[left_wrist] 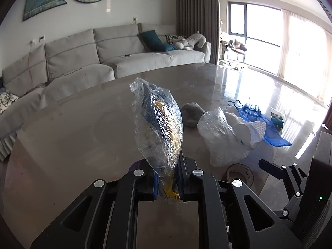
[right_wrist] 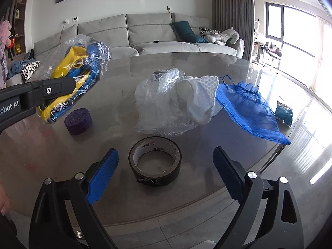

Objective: Collect trash
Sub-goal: 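Grasp the plastic bag with yellow item with the left tool while the right tool grasps the tape roll, then carry the plastic bag and tape roll over the trash bin with both tools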

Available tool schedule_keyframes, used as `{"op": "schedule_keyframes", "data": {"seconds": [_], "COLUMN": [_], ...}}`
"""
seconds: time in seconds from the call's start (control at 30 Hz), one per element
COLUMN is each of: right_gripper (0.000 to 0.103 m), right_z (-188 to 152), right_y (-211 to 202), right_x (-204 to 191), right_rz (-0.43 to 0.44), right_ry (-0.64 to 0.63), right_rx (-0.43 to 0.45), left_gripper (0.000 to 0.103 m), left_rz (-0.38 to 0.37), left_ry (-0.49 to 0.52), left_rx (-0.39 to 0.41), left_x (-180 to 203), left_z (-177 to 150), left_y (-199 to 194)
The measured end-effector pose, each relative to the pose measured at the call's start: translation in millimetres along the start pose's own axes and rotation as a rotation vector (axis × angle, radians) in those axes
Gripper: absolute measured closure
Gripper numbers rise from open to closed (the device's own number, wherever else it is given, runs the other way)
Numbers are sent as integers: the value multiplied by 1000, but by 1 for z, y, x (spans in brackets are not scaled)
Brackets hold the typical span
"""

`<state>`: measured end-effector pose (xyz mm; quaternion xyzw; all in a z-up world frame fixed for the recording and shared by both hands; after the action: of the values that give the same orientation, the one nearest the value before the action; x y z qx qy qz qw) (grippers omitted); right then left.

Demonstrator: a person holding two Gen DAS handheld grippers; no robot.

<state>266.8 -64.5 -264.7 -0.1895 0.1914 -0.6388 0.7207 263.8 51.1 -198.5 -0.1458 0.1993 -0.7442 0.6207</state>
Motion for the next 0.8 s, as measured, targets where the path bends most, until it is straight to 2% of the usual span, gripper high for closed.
{"op": "schedule_keyframes", "data": {"seconds": [0.03, 0.07, 0.2, 0.43, 0.8], "right_gripper": [45, 53, 53, 53, 53], "right_z": [-2, -3, -2, 7, 23], "right_y": [2, 0, -2, -26, -94], "right_x": [0, -2, -3, -14, -6], "right_rz": [6, -8, 15, 11, -23], "right_ry": [4, -9, 21, -19, -31], "right_rx": [-11, 3, -6, 27, 93], "left_gripper": [90, 90, 90, 90, 89], "left_rz": [-1, -1, 3, 0, -59], "left_ry": [0, -1, 0, -1, 52], "left_rx": [2, 5, 14, 23, 30], "left_x": [-1, -2, -1, 0, 18], "left_z": [1, 1, 1, 1, -2], "left_y": [-1, -2, -7, -16, -39]}}
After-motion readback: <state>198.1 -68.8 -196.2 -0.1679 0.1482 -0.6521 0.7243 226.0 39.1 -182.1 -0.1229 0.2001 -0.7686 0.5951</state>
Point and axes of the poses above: each gripper's, at about its wrist camera, not at the fingertips, and y roughly the way its jaws point, x to its right, z to its top, the point moved 3 cm from there along y, roughly the way its jaws point, and after that the axes turned 6 degrees about x, right-handed, at the moved point
